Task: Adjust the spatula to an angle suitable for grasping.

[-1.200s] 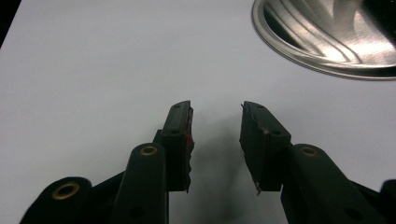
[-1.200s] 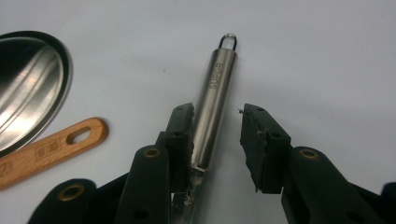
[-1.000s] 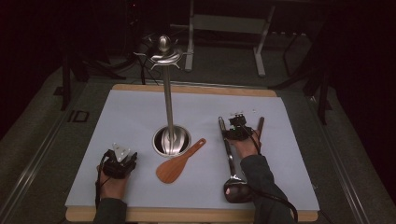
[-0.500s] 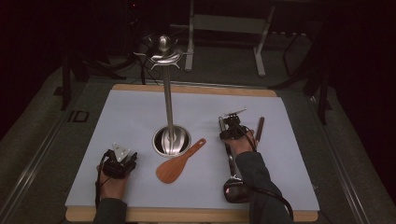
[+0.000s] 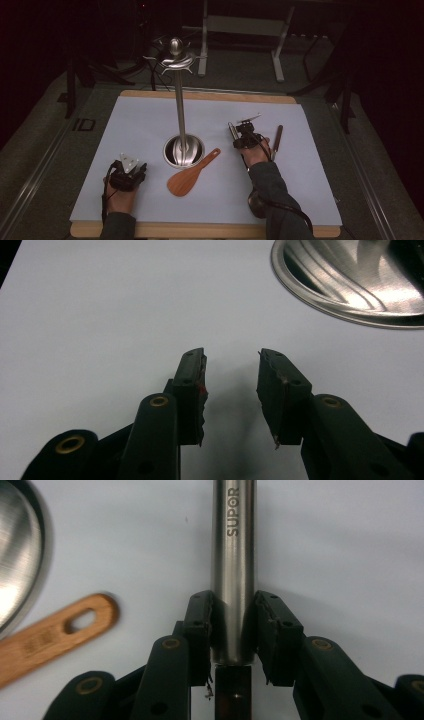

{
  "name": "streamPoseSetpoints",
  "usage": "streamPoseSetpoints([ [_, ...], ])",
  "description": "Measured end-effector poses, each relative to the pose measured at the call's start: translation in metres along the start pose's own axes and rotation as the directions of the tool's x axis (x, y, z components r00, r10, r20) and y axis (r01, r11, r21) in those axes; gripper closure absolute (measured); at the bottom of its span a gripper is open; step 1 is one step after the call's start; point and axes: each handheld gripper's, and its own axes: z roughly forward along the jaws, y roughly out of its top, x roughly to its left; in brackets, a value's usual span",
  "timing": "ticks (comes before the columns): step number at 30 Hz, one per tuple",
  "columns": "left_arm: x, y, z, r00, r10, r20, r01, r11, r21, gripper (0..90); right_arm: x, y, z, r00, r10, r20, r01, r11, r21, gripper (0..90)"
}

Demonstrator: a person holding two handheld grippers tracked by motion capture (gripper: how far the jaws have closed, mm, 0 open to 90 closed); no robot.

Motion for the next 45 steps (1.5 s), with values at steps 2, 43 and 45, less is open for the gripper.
streamPoseSetpoints([
  [2,0.000,0.000,0.000,1.0000,-0.001,-0.001,0.001,1.0000,-0.001,63.7,-0.002,0.001,-0.011,0.9998,0.000,-0.020,-0.001,0.999,-0.036,69.2],
  [43,0.000,0.000,-0.001,1.0000,-0.003,-0.003,0.003,1.0000,-0.009,63.6,0.034,-0.006,-0.118,0.9623,-0.215,-0.166,0.123,0.890,-0.440,69.4],
  [45,0.000,0.000,-0.001,1.0000,-0.002,-0.003,0.002,1.0000,-0.009,63.6,0.036,-0.005,-0.121,0.9598,-0.222,-0.172,0.125,0.887,-0.445,69.4],
])
